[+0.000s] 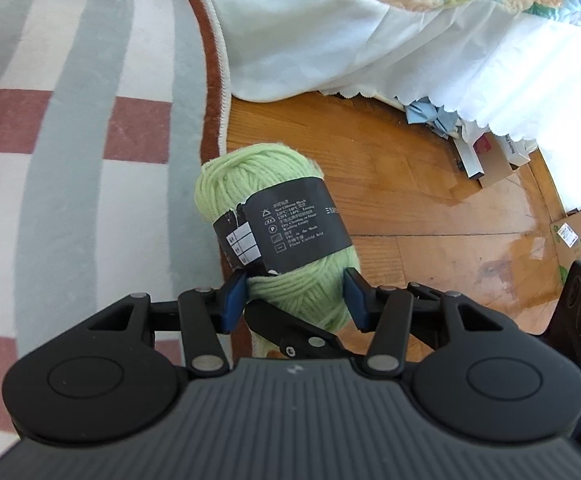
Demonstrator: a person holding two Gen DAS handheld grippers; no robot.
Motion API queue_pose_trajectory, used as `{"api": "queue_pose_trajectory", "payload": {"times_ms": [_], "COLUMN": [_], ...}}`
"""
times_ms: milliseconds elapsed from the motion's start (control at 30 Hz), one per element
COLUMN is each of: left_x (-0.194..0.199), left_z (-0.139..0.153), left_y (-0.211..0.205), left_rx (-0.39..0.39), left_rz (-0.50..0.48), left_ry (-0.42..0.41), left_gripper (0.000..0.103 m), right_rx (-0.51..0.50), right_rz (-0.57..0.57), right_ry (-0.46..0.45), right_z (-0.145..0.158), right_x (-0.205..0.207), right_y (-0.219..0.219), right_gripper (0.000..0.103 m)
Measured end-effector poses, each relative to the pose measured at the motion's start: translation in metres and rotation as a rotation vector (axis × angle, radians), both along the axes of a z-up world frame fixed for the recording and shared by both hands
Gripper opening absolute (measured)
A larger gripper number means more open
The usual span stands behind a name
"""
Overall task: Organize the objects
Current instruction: 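Lift and carry the yarn skein with the left tool over the pink box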
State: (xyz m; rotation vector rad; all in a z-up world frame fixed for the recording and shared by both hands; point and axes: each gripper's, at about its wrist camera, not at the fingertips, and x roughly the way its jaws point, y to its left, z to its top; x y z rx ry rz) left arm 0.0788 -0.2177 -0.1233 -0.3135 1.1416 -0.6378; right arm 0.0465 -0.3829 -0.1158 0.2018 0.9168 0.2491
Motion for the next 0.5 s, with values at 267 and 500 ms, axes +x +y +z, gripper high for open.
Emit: {"api": "queue_pose_trajectory", "payload": {"times_ms": [267,500], "left_x": [-0.022,-0.037], "left_z": [0.026,0.038], "left_y": [0.030,0.055], "left_rx": [0.032,0.059], "left_rz": [0.002,0.012], "left_ry": [-0.023,0.001], "left_gripper": [0.051,0.051], "right_rx": [0.026,0.023], "right_rz": [0.042,0.071], "right_ry": [0.001,0.048], "right_z": [0.021,0.034], "right_x": [-0.015,-0.023], "right_y": [0.029,0.054], "right_gripper": [0.061,0.061]}}
